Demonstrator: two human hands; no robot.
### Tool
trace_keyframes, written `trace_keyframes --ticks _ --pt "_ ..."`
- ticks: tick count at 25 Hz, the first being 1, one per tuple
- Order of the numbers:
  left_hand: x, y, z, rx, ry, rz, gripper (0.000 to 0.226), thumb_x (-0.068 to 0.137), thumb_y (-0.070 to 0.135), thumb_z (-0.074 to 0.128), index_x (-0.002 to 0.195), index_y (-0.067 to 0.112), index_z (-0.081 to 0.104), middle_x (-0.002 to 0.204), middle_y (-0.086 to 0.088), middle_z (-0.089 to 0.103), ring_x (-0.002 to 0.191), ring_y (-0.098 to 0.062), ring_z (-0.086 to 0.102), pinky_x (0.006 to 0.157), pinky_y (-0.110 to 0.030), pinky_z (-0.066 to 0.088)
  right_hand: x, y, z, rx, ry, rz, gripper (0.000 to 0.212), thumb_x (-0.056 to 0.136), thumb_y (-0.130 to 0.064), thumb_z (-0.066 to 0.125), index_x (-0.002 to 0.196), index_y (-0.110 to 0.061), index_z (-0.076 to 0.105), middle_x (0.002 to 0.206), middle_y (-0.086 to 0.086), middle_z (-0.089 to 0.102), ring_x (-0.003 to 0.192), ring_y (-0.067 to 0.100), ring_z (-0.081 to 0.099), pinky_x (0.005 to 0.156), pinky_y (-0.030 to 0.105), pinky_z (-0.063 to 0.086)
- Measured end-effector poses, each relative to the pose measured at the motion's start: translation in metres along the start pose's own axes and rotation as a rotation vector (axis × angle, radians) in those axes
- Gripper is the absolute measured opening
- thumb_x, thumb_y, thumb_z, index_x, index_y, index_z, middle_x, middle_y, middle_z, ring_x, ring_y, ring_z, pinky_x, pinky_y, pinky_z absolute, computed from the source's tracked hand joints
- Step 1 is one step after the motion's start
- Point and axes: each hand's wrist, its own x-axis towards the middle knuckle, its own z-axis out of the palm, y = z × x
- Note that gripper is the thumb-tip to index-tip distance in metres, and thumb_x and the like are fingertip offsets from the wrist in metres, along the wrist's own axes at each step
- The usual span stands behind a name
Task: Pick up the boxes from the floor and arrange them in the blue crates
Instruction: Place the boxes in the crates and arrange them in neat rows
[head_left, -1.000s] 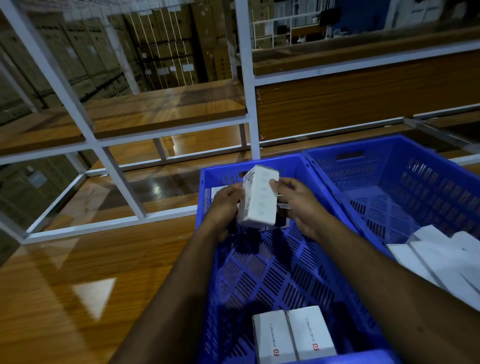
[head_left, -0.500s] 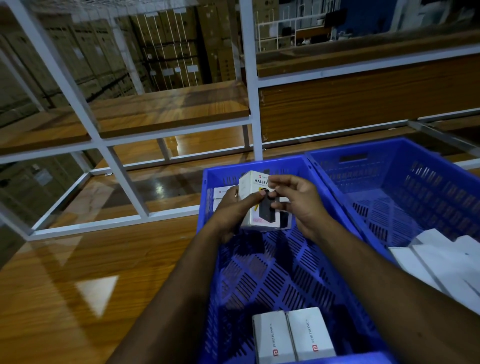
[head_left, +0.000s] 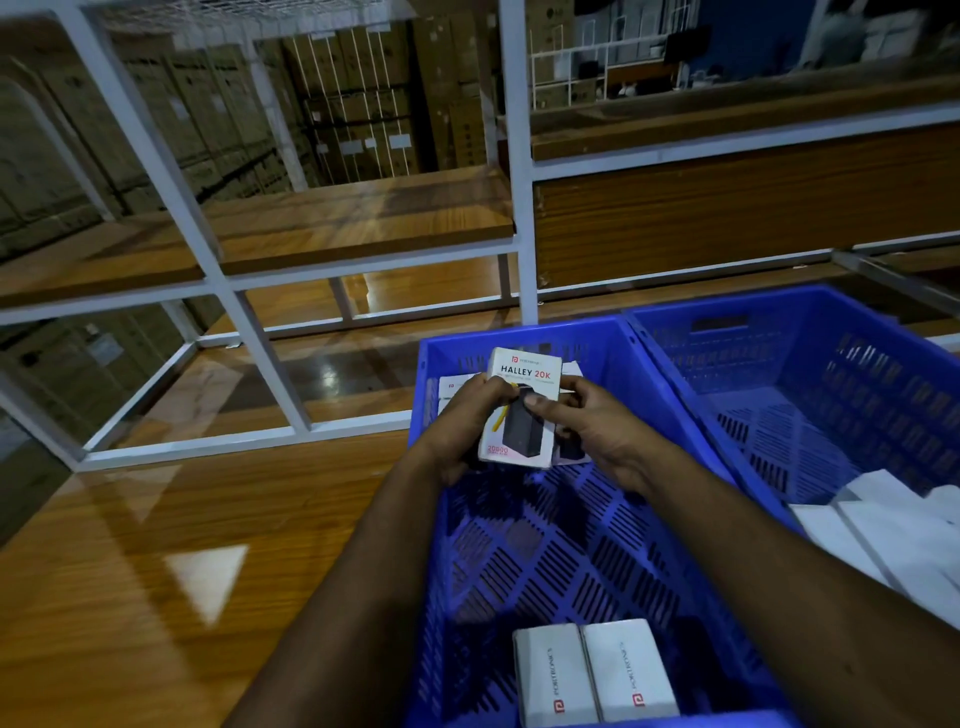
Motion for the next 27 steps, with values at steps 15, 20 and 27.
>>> trace_keyframes --ticks 15,20,27 --pt "0.006 -0.009 -0.041 0.759 0.854 0.19 0.016 0.094 0.021 0.059 0.103 0.026 0.072 0.107 0.003 0.074 0.099 -0.019 0.067 0.074 -0.028 0.044 0.026 0.067 0.035 -0.603 0.062 0.118 0.074 0.073 0.0 0.083 0.135 -0.009 0.045 0.127 0.01 0.059 0.117 0.03 0.057 0.09 0.04 0.054" --pt "0.006 -0.006 -0.037 0.864 0.823 0.166 0.018 0.096 0.02 0.057 0.106 0.025 0.071 0.106 0.0 0.074 0.1 -0.023 0.067 0.081 -0.034 0.049 0.042 0.08 0.054 -0.602 0.09 0.078 0.035 0.085 0.0 0.07 0.113 -0.01 0.052 0.1 0.003 0.059 0.106 0.024 0.061 0.088 0.032 0.05" --pt "0.009 -0.007 -0.036 0.839 0.823 0.148 0.015 0.097 0.022 0.057 0.105 0.027 0.069 0.105 0.003 0.073 0.096 -0.019 0.068 0.086 -0.038 0.054 0.042 0.087 0.071 -0.756 0.133 0.127 0.037 0.086 -0.019 0.074 0.07 -0.026 0.041 0.084 -0.001 0.052 0.114 0.032 0.06 0.088 0.031 0.044"
